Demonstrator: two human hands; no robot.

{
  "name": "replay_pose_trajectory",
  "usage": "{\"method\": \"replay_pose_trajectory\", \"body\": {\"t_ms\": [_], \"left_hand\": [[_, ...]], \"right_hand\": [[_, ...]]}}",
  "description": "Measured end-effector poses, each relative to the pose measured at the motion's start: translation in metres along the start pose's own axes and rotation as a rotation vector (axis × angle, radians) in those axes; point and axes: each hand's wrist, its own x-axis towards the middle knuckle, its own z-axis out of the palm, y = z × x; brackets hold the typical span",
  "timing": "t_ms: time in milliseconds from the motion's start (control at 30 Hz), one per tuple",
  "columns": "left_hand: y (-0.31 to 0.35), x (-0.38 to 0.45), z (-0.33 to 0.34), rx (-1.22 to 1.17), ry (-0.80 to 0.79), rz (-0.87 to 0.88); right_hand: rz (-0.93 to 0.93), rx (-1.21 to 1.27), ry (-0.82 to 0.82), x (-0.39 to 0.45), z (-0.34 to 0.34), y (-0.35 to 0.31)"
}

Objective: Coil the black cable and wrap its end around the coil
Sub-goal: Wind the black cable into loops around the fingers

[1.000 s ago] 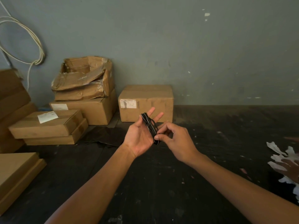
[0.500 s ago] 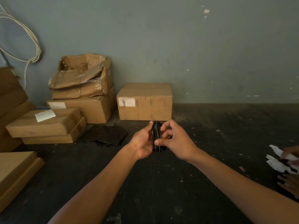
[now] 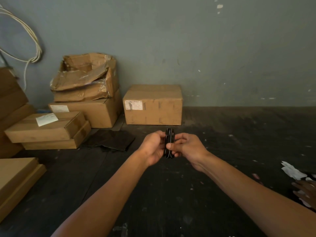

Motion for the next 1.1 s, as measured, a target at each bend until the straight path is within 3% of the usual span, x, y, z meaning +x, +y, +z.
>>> {"method": "replay_pose_trajectory", "body": {"t_ms": [233, 467, 633, 700, 833, 1000, 1100], "left_hand": [[0.002, -0.003, 0.005, -0.006, -0.073, -0.092], [-0.005, 0.006, 0.000, 0.093, -0.079, -0.068], [-0.024, 0.011, -0.007, 0.527, 0.144, 0.415], [-0.035, 0.008, -0.011, 0.636, 0.100, 0.572], [-0.055, 0.009, -0.014, 0.825, -0.080, 0.733], [-0.057, 0.017, -0.015, 0.935, 0.053, 0.900], [-0.060, 0.017, -0.018, 0.995, 0.025, 0.922]], "right_hand": [[0.205, 0.067, -0.107, 0.005, -0.006, -0.005], [0.361, 0.207, -0.156, 0.003, -0.012, -0.004], [0.423, 0.374, -0.064, 0.007, -0.020, -0.003], [0.437, 0.443, -0.008, 0.011, -0.022, -0.005], [0.466, 0.490, 0.065, 0.014, -0.025, -0.005], [0.502, 0.448, 0.097, 0.014, -0.021, -0.003], [0.523, 0.434, 0.115, 0.013, -0.023, 0.001]]}}
